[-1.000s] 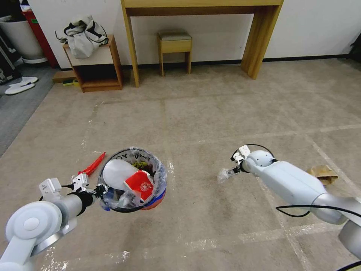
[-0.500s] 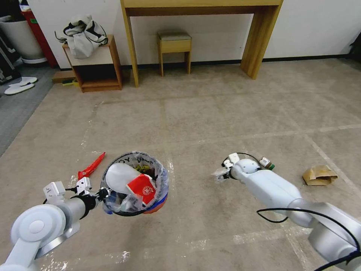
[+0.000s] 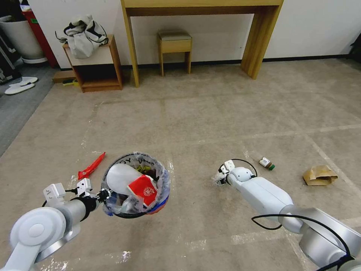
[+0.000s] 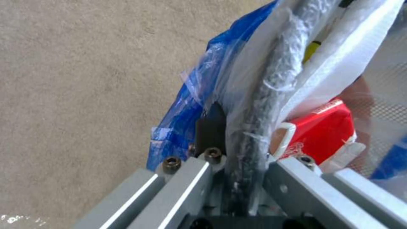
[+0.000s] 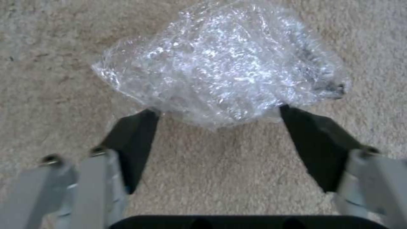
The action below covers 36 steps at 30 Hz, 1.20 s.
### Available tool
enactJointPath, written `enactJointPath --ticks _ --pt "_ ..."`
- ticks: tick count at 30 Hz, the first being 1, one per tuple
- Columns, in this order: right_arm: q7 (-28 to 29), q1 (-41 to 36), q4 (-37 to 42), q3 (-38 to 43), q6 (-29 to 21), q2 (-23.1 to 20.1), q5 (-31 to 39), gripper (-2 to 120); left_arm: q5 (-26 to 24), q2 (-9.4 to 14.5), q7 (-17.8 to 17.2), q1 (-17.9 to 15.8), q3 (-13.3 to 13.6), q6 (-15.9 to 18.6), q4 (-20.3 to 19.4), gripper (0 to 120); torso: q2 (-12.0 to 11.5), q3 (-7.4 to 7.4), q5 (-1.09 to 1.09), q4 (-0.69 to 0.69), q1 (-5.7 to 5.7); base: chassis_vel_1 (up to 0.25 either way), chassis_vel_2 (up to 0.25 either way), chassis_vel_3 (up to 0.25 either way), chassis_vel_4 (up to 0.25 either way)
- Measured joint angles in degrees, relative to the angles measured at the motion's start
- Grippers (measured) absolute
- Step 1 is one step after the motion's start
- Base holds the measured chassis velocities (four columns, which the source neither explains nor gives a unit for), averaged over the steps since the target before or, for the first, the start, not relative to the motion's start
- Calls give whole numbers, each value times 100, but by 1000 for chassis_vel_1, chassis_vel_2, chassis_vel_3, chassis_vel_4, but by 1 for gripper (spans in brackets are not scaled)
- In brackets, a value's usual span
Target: Pick up the trash bin and place the garbage on the floor into it.
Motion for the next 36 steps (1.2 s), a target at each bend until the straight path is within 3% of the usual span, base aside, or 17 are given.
enactJointPath --ticks 1,2,4,12,14,17,24,26,29,33,34,36 --pt "52 -50 55 16 64 -38 47 61 8 1 4 4 15 -8 -18 0 0 0 0 0 0 0 0 0 0" --pt "52 -50 55 16 64 -38 47 61 8 1 4 4 15 -8 -18 0 0 0 0 0 0 0 0 0 0" --pt "203 -103 177 48 134 -110 202 45 14 -1 8 9 39 -13 -61 0 0 0 0 0 0 0 0 0 0" --pt "366 -144 252 66 279 -160 370 20 58 -30 32 14 98 -16 -88 0 0 0 1 1 0 0 0 0 0" --pt "466 -189 412 90 293 -298 499 8 74 -34 36 -13 157 -16 -88 0 0 0 0 -1 0 0 0 0 0" --pt "534 -231 554 126 349 -434 574 0 80 -33 41 -55 214 -18 -82 0 0 0 1 0 0 0 0 0 0" --pt "741 -302 1142 213 385 -858 908 0 80 17 56 -165 343 -24 -14 0 0 0 1 0 0 0 0 0 0" --pt "912 -313 1708 288 385 -1213 1194 0 37 94 67 -280 465 -25 56 0 -1 1 2 0 0 0 0 0 0" --pt "971 -313 1977 329 385 -1362 1303 0 18 135 75 -336 531 -25 93 0 0 1 2 0 0 0 0 0 0" --pt "1019 -398 3219 694 511 -1936 1610 0 -30 256 133 -488 732 -20 200 0 -1 1 0 1 0 0 0 0 0" --pt "1019 -398 3219 694 511 -1936 1610 0 -30 256 133 -488 732 -20 200 0 -1 1 0 1 0 0 0 0 0" --pt "943 -615 4096 1155 732 -2428 1706 0 -58 339 160 -550 859 -3 190 0 -2 1 1 3 0 0 0 0 0"
